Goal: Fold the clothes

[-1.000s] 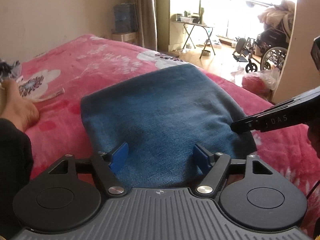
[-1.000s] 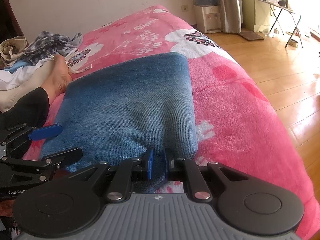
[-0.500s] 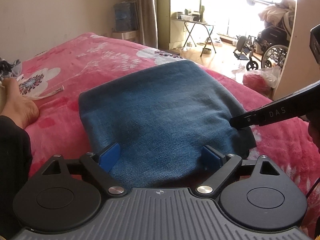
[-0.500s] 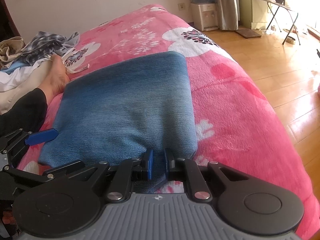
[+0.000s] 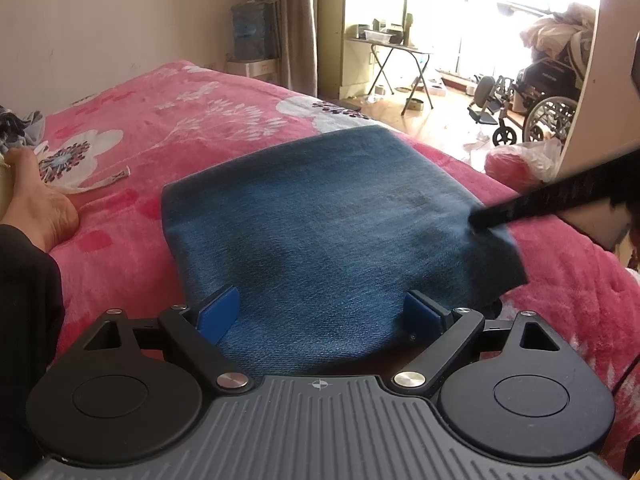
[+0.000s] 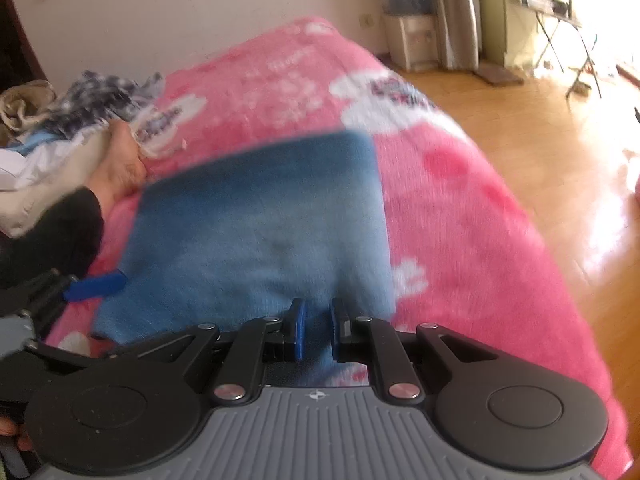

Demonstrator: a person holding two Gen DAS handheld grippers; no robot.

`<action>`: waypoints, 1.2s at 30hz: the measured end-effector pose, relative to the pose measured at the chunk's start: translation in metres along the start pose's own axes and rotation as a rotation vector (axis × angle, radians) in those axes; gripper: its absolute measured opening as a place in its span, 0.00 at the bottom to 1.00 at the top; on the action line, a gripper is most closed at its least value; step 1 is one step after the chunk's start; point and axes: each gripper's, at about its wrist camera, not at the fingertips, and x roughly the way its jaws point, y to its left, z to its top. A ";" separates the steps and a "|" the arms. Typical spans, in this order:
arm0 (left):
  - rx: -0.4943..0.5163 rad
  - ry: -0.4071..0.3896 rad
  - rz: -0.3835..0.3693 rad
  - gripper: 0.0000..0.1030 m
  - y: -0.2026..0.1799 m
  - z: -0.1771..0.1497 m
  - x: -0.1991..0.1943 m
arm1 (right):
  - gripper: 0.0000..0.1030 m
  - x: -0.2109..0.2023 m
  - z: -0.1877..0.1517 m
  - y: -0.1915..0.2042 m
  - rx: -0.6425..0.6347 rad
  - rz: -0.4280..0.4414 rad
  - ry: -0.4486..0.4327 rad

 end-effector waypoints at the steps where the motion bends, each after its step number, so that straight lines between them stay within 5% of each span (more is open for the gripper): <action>1: -0.002 0.001 -0.001 0.87 0.000 0.000 0.000 | 0.14 -0.005 0.006 0.001 -0.007 0.007 -0.021; 9: 0.004 0.008 0.007 0.88 -0.002 0.000 0.000 | 0.14 0.030 0.081 0.011 -0.123 0.044 -0.114; 15: 0.009 0.012 0.006 0.88 0.000 0.000 0.002 | 0.12 0.116 0.089 -0.010 -0.054 0.038 -0.020; 21: 0.000 0.014 0.002 0.88 0.002 0.001 0.002 | 0.14 0.046 0.085 -0.028 -0.017 0.077 -0.085; 25: -0.016 0.017 0.000 0.88 0.004 0.002 0.001 | 0.14 0.001 0.060 -0.041 0.018 0.169 -0.020; 32: -0.036 0.028 0.002 0.88 0.007 0.003 0.000 | 0.14 0.009 -0.006 -0.023 -0.064 0.127 0.116; 36: -0.039 0.027 0.007 0.88 0.008 0.003 -0.001 | 0.14 0.007 -0.009 -0.025 0.022 0.121 0.109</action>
